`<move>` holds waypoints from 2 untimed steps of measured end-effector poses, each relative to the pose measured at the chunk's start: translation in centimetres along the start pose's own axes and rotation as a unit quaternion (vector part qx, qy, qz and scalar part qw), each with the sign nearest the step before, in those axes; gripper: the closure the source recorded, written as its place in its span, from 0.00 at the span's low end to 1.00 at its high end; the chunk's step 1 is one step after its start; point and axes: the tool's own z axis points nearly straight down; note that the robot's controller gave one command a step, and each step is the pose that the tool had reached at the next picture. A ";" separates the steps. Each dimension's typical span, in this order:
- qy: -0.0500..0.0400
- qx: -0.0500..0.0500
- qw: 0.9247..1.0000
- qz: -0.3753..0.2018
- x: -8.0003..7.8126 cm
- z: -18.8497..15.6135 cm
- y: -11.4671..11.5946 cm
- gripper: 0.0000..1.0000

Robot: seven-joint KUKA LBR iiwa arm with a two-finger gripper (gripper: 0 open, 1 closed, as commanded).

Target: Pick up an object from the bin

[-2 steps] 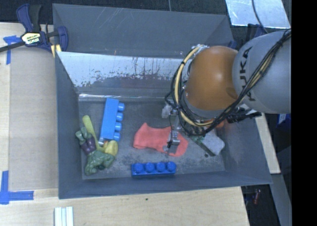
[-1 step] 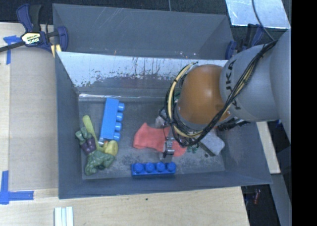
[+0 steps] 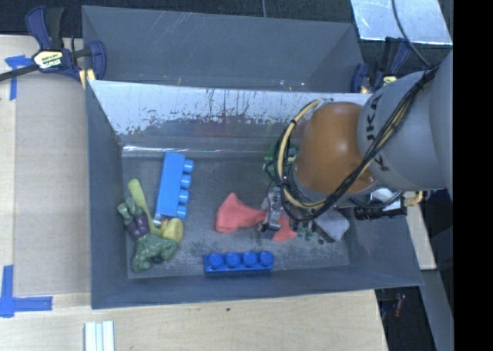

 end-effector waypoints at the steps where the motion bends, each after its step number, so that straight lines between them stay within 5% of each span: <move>1: 0.000 0.000 1.000 0.000 0.0 0.0 0.0 1.00; 2: 0.002 0.001 1.000 0.007 -0.3 -6.8 -1.4 1.00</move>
Offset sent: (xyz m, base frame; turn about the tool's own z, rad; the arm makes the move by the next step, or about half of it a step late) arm -0.0009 -0.0319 0.1566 0.0291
